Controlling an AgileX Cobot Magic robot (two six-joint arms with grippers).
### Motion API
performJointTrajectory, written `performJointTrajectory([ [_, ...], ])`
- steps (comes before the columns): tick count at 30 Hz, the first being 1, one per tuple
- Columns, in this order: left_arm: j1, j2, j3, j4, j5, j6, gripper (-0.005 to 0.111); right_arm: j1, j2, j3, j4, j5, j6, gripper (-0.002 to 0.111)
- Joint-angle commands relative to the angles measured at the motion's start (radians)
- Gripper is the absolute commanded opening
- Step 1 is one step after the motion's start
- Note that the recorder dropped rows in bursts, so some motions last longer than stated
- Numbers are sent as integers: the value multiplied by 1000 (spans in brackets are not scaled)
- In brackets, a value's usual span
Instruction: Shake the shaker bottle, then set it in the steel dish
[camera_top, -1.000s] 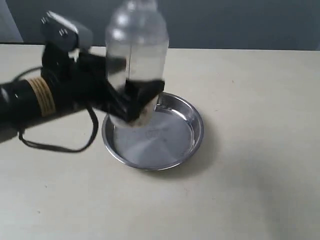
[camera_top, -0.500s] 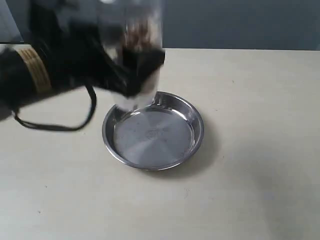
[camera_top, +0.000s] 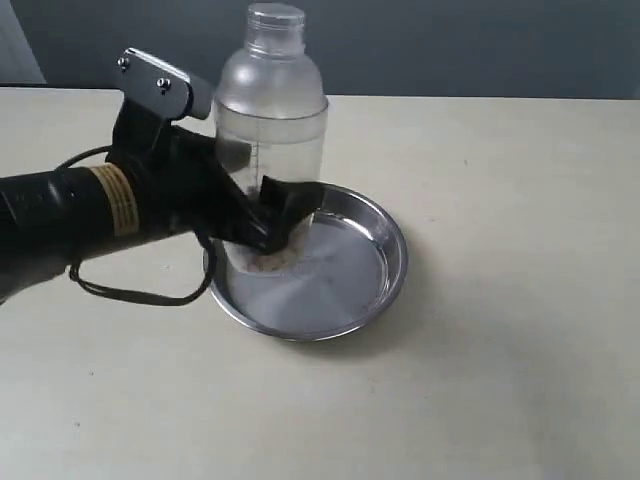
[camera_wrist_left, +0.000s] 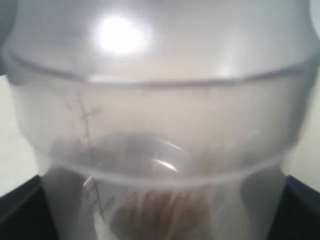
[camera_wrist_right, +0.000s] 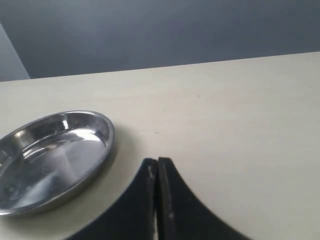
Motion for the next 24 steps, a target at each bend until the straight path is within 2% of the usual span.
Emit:
performJointTrajectory([
  [1, -2, -149, -134, 4, -288, 8, 0, 2, -4, 1, -2, -10, -1, -1],
  [3, -2, -169, -153, 23, -165, 14, 0, 2, -4, 1, -2, -10, -1, -1],
  [6, -2, -83, -85, 21, -27, 14, 0, 2, -4, 1, -2, -10, -1, -1],
  [8, -2, 22, -28, -20, -37, 14, 0, 2, -4, 1, -2, -10, -1, -1],
  [10, -2, 78, -5, -25, -117, 12, 0, 2, -4, 1, -2, -10, -1, -1],
  [13, -2, 20, -33, -15, -302, 13, 0, 2, -4, 1, -2, -10, -1, -1],
  [14, -1, -64, -83, -27, -338, 21, 0, 2, -4, 1, -2, -10, -1, -1],
  [17, -1, -131, -120, -34, -216, 106, 0, 2, -4, 1, -2, -10, -1, -1],
  [18, -1, -93, -93, -34, -116, 118, 0, 2, -4, 1, -2, -10, -1, -1],
  [20, -1, 31, -26, -98, -90, 114, 0, 2, -4, 1, -2, -10, -1, -1],
  [21, -1, 60, -9, -103, -119, 107, 0, 2, -4, 1, -2, -10, -1, -1],
  [22, -1, 73, 11, -70, -230, 36, 0, 2, -4, 1, -2, -10, -1, -1],
  [24, -1, 52, 13, -89, -438, 39, 0, 2, -4, 1, -2, -10, -1, -1],
])
